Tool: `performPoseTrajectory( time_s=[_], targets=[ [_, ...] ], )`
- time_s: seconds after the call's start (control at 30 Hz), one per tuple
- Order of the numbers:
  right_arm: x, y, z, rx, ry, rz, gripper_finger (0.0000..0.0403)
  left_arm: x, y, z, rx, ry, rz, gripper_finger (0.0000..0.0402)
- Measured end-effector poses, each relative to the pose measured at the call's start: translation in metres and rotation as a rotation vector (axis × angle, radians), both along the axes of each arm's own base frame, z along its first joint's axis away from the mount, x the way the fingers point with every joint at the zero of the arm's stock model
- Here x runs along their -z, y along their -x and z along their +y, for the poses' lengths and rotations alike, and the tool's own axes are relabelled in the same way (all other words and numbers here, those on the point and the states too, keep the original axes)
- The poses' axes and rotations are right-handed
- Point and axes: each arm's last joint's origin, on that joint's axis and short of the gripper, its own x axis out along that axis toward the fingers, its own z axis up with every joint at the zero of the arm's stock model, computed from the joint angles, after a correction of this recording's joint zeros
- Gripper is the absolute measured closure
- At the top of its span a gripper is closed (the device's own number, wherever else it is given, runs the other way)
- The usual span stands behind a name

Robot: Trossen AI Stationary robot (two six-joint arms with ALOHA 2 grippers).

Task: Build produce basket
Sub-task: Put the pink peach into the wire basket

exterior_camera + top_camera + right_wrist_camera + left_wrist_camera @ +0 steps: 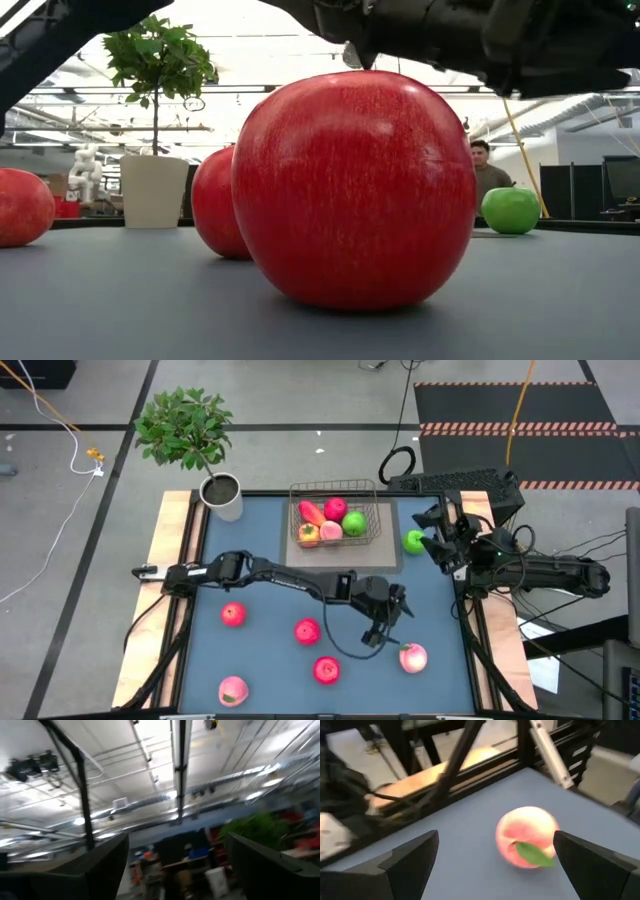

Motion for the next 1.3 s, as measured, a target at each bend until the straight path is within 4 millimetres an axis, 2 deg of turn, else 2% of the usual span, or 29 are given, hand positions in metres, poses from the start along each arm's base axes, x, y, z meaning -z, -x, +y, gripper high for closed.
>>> performPoseTrajectory(
  time_s=[0.13, 0.37, 0.5, 0.63, 0.8, 0.9, 1.03, 1.3],
  targets=[
    [0.006, -0.005, 0.007, -0.131, -0.016, 0.077, 0.0083, 0.011, -0.005, -0.024, 0.013, 0.091, -0.064, 0.0007],
    [0.017, -0.014, 0.033, -0.246, -0.024, 0.199, 0.0083, 0.051, -0.011, -0.057, -0.070, 0.214, -0.142, 0.0007],
    [0.020, -0.016, 0.056, -0.193, -0.005, 0.222, 0.0083, 0.061, -0.012, -0.066, -0.166, 0.257, -0.137, 0.0007],
    [0.010, -0.021, 0.078, -0.133, 0.034, 0.255, 0.0083, 0.075, -0.011, -0.072, -0.207, 0.298, -0.090, 0.0007],
    [0.002, -0.032, 0.099, -0.080, 0.085, 0.317, 0.0083, 0.081, -0.009, -0.078, -0.217, 0.307, -0.065, 0.0007],
    [0.002, -0.041, 0.105, -0.018, 0.104, 0.353, 0.0083, 0.084, -0.008, -0.082, -0.235, 0.332, -0.054, 0.0007],
    [0.001, -0.049, 0.107, 0.053, 0.104, 0.381, 0.0083, 0.086, -0.008, -0.084, -0.378, 0.417, -0.023, 0.0007],
    [0.000, -0.050, 0.106, 0.100, 0.120, 0.386, 0.0083, 0.088, -0.004, -0.092, -0.390, 0.430, 0.007, 0.0007]
  ],
)
